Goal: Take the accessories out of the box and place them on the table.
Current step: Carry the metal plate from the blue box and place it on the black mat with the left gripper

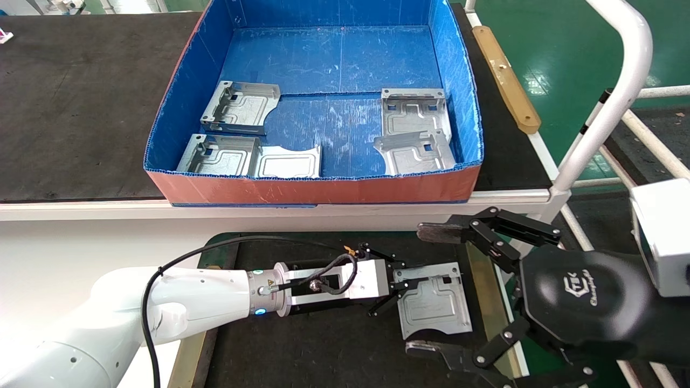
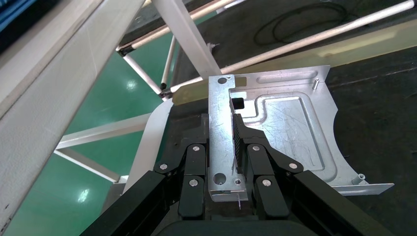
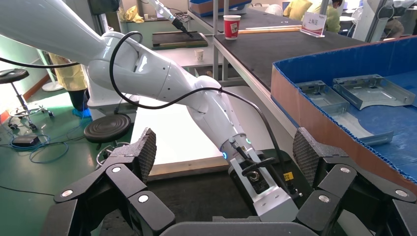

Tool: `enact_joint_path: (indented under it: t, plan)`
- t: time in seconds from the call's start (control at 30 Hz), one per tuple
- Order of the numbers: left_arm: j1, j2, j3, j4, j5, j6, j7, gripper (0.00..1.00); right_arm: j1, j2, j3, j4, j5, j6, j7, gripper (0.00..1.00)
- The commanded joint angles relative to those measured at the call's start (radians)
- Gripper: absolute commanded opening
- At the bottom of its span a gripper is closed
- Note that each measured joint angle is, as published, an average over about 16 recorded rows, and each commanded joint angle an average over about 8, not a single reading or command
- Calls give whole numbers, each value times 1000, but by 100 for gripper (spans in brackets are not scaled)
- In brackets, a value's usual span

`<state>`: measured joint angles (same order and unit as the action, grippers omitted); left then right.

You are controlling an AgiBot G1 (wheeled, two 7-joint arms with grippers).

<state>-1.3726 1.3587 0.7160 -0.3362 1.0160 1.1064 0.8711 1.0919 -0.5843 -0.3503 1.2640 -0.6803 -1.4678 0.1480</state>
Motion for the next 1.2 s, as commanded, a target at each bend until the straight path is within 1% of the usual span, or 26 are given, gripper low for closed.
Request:
enact_joint_path:
  t: [0.03, 0.27, 0.8, 0.83, 0.87, 1.07, 1.1, 1.13, 1.2]
  plan:
    - [-4, 3, 8, 8, -7, -9, 5, 0, 0, 0, 0, 0, 0, 0, 0, 100]
    - [-5, 5, 52, -4, -49, -47, -10, 0, 0, 0, 0, 0, 0, 0, 0, 100]
    - [-2, 4, 168, -37, -123, -93, -29, 0, 0, 0, 0, 0, 0, 0, 0, 100]
    - [-2, 3, 174, -37, -127, -97, -32, 2, 0, 0, 0, 0, 0, 0, 0, 100]
    - [-3, 3, 180, -37, -132, -101, -36, 9, 0, 0, 0, 0, 0, 0, 0, 100]
    - [-8, 3, 205, -32, -150, -113, -59, 84, 0, 0, 0, 0, 0, 0, 0, 100]
    - [-8, 3, 206, -31, -152, -114, -61, 94, 0, 0, 0, 0, 0, 0, 0, 100]
    - [-9, 3, 208, -31, -154, -114, -62, 100, 0, 0, 0, 0, 0, 0, 0, 100]
    - [-10, 4, 210, -30, -156, -115, -64, 100, 0, 0, 0, 0, 1, 0, 0, 100]
